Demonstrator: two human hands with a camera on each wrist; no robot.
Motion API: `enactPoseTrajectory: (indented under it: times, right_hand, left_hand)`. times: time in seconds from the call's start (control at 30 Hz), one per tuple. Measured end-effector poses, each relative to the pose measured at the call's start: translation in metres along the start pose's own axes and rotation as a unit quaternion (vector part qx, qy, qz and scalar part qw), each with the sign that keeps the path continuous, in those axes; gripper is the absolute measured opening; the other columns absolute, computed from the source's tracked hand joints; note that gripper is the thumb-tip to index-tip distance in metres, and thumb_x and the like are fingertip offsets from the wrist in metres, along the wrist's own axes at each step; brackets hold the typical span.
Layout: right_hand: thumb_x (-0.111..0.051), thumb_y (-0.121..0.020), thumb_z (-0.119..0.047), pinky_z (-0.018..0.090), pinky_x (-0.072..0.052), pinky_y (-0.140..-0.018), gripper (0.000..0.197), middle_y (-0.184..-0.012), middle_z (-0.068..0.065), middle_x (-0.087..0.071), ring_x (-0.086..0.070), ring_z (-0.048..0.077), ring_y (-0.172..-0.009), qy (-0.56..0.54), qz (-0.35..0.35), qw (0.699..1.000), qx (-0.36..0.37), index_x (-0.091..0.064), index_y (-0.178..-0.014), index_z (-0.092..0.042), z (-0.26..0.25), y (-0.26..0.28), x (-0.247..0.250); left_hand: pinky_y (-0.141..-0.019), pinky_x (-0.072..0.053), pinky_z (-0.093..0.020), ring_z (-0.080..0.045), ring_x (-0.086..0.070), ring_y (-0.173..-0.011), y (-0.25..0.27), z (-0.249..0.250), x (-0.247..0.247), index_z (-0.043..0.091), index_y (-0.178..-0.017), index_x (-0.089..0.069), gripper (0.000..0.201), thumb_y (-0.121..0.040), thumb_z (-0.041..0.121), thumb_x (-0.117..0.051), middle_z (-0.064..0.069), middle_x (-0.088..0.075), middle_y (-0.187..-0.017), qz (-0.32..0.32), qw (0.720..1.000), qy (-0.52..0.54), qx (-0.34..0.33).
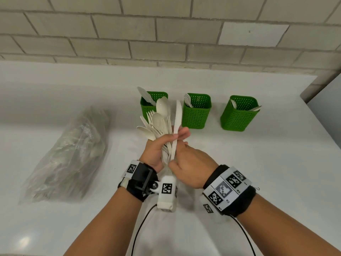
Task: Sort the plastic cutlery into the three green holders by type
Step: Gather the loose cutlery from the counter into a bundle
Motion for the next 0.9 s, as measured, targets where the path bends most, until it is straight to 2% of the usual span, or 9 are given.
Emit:
enactPoseTrajectory:
  times: [0.07, 0.13, 0.3, 0.4, 0.53, 0.6, 0.73, 0.83, 0.9]
  right_hand:
    - [-0.045, -0.087, -0.058, 0.036, -0.048, -0.085, 0.088, -0.141, 0.012, -0.043, -0.056, 0.028, -0.114, 0.009, 0.007, 1.000, 0.004, 0.000, -0.152, -0.018, -0.001, 0.000, 0.001]
    - [-0.048, -0.084, -0.063, 0.042, -0.046, -0.096, 0.097, -0.150, 0.012, -0.034, -0.049, 0.029, -0.124, 0.044, 0.026, 0.999, 0.009, 0.007, -0.153, -0.022, 0.000, -0.003, 0.005]
    - [-0.047, -0.081, -0.051, 0.039, -0.049, -0.088, 0.073, -0.135, 0.012, -0.047, -0.055, 0.029, -0.109, 0.084, 0.013, 0.996, 0.010, -0.030, -0.145, -0.018, 0.003, -0.015, 0.006]
    - [-0.042, -0.085, -0.053, 0.041, -0.049, -0.086, 0.068, -0.126, 0.010, -0.051, -0.057, 0.030, -0.107, 0.029, -0.013, 0.999, -0.034, -0.033, -0.140, -0.014, 0.015, -0.021, -0.001]
    - [-0.022, -0.069, -0.072, 0.045, -0.050, -0.090, 0.089, -0.136, 0.010, -0.050, -0.056, 0.027, -0.113, -0.011, -0.049, 0.998, -0.023, -0.033, -0.141, -0.019, 0.024, -0.041, -0.017]
    - [-0.024, -0.071, -0.066, 0.044, -0.050, -0.092, 0.084, -0.136, 0.012, -0.051, -0.056, 0.026, -0.115, -0.027, -0.070, 0.997, -0.009, -0.035, -0.141, -0.020, 0.018, -0.040, -0.019]
    - [-0.060, -0.083, -0.033, 0.040, -0.045, -0.100, 0.075, -0.138, 0.016, -0.046, -0.051, 0.027, -0.120, -0.070, -0.058, 0.995, 0.029, -0.028, -0.146, -0.009, 0.006, -0.020, 0.002]
    - [-0.077, -0.076, -0.041, 0.025, -0.042, -0.077, 0.072, -0.116, 0.004, -0.054, -0.054, 0.013, -0.093, -0.053, -0.036, 0.998, -0.014, -0.042, -0.132, -0.012, 0.034, 0.005, 0.026]
    - [-0.080, -0.069, -0.047, 0.026, -0.040, -0.074, 0.067, -0.110, -0.001, -0.054, -0.050, 0.012, -0.087, 0.023, -0.054, 0.997, -0.058, -0.049, -0.122, -0.019, 0.064, 0.032, 0.031]
  left_hand:
    - [-0.100, -0.049, -0.040, -0.028, -0.060, -0.118, 0.001, -0.006, 0.004, -0.006, -0.121, -0.060, 0.044, -0.080, 0.011, -0.063, -0.020, -0.065, -0.120, 0.012, 1.000, 0.002, 0.016]
    - [-0.095, -0.051, -0.039, -0.030, -0.062, -0.110, 0.001, -0.007, 0.004, -0.002, -0.112, -0.065, 0.039, -0.079, 0.017, -0.071, -0.021, -0.066, -0.114, 0.014, 1.000, 0.002, 0.009]
    - [-0.091, -0.055, -0.037, -0.023, -0.068, -0.096, -0.001, 0.002, 0.000, 0.008, -0.103, -0.063, 0.064, -0.051, 0.026, -0.094, -0.010, -0.072, -0.096, -0.021, 0.997, -0.016, -0.071]
    - [-0.099, -0.049, -0.038, -0.023, -0.064, -0.108, 0.005, 0.006, -0.007, 0.010, -0.110, -0.062, 0.068, -0.057, 0.041, -0.090, -0.007, -0.070, -0.111, -0.064, 0.994, -0.025, -0.086]
    - [-0.104, -0.044, -0.040, -0.024, -0.060, -0.115, 0.010, 0.007, -0.010, 0.009, -0.121, -0.051, 0.087, -0.050, 0.036, -0.094, -0.005, -0.070, -0.113, -0.082, 0.989, -0.089, -0.089]
    - [-0.105, -0.045, -0.044, -0.025, -0.061, -0.113, 0.012, 0.008, -0.009, 0.013, -0.116, -0.057, 0.077, -0.050, 0.028, -0.094, -0.005, -0.071, -0.107, -0.050, 0.985, -0.134, -0.101]
    - [-0.091, -0.053, -0.048, -0.033, -0.068, -0.091, 0.016, 0.026, 0.005, 0.014, -0.083, -0.069, 0.025, -0.065, 0.002, -0.080, -0.007, -0.068, -0.080, 0.100, 0.976, -0.139, -0.136]
    - [-0.071, -0.056, -0.037, -0.027, -0.067, -0.067, 0.025, 0.051, 0.020, 0.010, -0.082, -0.064, 0.020, -0.070, -0.001, -0.077, -0.007, -0.067, -0.067, 0.142, 0.956, -0.215, -0.143]
    - [-0.066, -0.055, -0.034, -0.025, -0.067, -0.062, 0.033, 0.067, 0.029, 0.007, -0.079, -0.065, 0.015, -0.073, 0.002, -0.078, -0.006, -0.067, -0.066, 0.139, 0.912, -0.367, -0.116]
Point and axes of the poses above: each hand's wrist, its own y-axis away from the middle knuckle, its own x-axis out of the back of the hand, z = x × y, the point moved 9 cm from there along -y, towards the middle knuckle
